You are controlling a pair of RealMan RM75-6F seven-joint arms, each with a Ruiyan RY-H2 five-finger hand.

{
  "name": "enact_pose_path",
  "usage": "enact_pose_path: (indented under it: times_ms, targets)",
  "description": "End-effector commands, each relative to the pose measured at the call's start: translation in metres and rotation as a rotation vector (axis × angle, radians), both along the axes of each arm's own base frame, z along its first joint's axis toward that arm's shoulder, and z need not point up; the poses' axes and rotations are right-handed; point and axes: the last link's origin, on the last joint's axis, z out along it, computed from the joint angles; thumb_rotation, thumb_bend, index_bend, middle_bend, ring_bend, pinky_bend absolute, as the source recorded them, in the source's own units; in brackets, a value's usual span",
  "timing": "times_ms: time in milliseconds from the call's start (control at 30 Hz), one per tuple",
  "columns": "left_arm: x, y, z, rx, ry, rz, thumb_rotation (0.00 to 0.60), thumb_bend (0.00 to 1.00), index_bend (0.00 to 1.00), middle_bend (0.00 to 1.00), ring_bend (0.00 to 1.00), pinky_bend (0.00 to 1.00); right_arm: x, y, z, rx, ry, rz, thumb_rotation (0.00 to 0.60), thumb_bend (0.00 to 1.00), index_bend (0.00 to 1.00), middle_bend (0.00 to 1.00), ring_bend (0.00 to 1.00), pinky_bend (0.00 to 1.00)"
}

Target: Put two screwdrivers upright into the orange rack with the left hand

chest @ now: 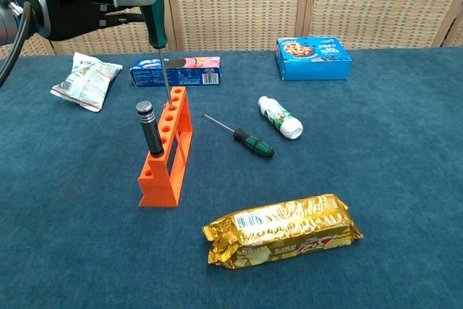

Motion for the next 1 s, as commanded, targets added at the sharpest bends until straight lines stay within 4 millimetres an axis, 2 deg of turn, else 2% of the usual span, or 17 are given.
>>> enact_pose_path:
  times_ms: [33,367,733,1000]
  targets:
    - [0.0,0.0,-0.001,-0.002,0.003,0.0,0.6,0.5,0.69,0.0,0.0,0.0,0.0,0.0,0.0,0.0,0.001,0.0,0.6,0.0,0.0,0.0,0.0,0.0]
    - [-0.008,-0.001,-0.016,-0.021,0.034,0.011,0.6,0.5,0.69,0.0,0.0,0.0,0.0,0.0,0.0,0.002,0.0,-0.002,0.6,0.0,0.0,0.0,0.0,0.0]
    - [-0.019,-0.006,-0.043,-0.024,0.139,-0.016,0.6,0.5,0.69,0.0,0.0,0.0,-0.001,-0.001,0.0,0.002,0.0,-0.004,0.6,0.0,0.0,0.0,0.0,0.0]
    - [-0.026,-0.008,-0.05,-0.018,0.143,-0.005,0.6,0.5,0.69,0.0,0.0,0.0,-0.001,-0.001,-0.001,0.005,-0.002,-0.005,0.6,0.0,0.0,0.0,0.0,0.0]
